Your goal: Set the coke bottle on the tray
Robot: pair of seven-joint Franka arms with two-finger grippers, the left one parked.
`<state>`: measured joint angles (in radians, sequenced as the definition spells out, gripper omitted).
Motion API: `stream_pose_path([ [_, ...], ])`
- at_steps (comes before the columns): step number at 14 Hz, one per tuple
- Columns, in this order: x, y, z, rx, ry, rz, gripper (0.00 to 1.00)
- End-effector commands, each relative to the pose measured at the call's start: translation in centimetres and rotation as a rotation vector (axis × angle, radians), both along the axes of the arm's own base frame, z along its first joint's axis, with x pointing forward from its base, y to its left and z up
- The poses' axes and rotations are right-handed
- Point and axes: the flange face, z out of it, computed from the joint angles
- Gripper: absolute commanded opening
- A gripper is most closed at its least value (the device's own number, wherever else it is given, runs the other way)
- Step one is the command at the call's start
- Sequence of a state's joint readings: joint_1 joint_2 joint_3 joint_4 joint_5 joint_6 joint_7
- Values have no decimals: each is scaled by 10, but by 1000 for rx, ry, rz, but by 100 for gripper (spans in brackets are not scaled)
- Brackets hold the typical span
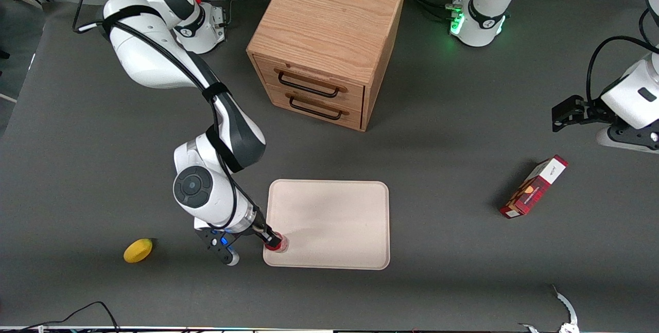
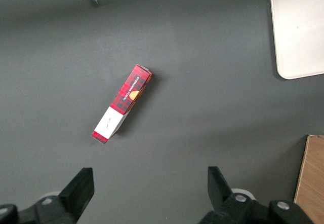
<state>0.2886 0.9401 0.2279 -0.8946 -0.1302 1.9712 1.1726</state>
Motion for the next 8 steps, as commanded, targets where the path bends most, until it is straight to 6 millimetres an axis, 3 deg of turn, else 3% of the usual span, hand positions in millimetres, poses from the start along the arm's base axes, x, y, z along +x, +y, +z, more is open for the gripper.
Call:
stream_pose_path([
  [1, -25, -9, 102, -44, 0, 91, 100],
  [3, -65, -18, 182, -139, 0, 213, 100],
  [5, -115, -65, 257, -200, 23, 381, 100],
  [7, -161, -102, 291, -278, 67, 482, 100],
  [8, -172, -133, 300, -270, 95, 491, 100],
])
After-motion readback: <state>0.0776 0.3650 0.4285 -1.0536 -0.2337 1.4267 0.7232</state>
